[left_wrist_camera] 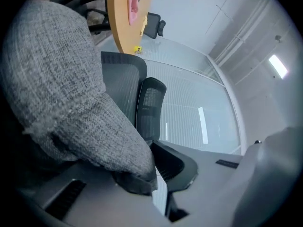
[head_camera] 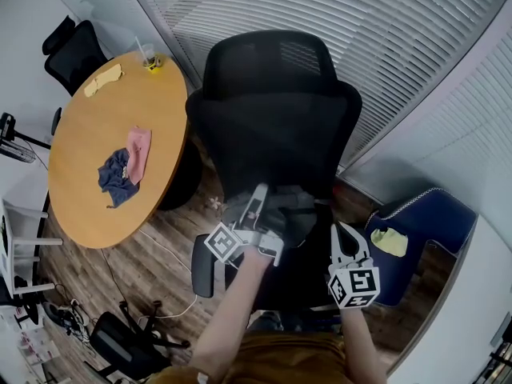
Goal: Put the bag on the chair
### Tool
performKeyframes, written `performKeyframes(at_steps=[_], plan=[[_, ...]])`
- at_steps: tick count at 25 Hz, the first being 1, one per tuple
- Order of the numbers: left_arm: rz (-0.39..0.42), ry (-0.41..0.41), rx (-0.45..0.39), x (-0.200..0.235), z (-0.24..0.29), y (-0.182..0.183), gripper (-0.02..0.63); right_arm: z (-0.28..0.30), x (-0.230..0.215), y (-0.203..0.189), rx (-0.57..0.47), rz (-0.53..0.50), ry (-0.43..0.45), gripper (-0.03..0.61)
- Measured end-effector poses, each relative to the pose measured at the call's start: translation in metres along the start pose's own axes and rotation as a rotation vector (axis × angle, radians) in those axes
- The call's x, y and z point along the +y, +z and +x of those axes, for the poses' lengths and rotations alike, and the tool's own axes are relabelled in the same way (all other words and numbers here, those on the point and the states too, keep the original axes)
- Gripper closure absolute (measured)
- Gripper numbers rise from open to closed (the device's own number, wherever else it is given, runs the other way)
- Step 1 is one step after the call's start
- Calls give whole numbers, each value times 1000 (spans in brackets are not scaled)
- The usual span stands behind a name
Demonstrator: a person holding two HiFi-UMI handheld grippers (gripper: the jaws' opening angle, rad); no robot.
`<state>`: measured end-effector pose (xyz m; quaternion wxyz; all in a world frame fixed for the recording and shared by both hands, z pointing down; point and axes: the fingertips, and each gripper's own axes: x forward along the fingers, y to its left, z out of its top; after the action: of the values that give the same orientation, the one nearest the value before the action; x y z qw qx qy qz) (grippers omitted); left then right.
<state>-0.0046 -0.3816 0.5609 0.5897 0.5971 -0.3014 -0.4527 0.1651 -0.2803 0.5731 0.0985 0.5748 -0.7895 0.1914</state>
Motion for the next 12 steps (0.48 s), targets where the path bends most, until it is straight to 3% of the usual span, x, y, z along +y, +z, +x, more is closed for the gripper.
performKeyframes(at_steps=[4,12], plan=[[73,28,-16,4,8,6,592,1,0,-1,1,9,2,566],[65,35,5,8,11,3,591,-2,-2,-1,-5,16,1,568]])
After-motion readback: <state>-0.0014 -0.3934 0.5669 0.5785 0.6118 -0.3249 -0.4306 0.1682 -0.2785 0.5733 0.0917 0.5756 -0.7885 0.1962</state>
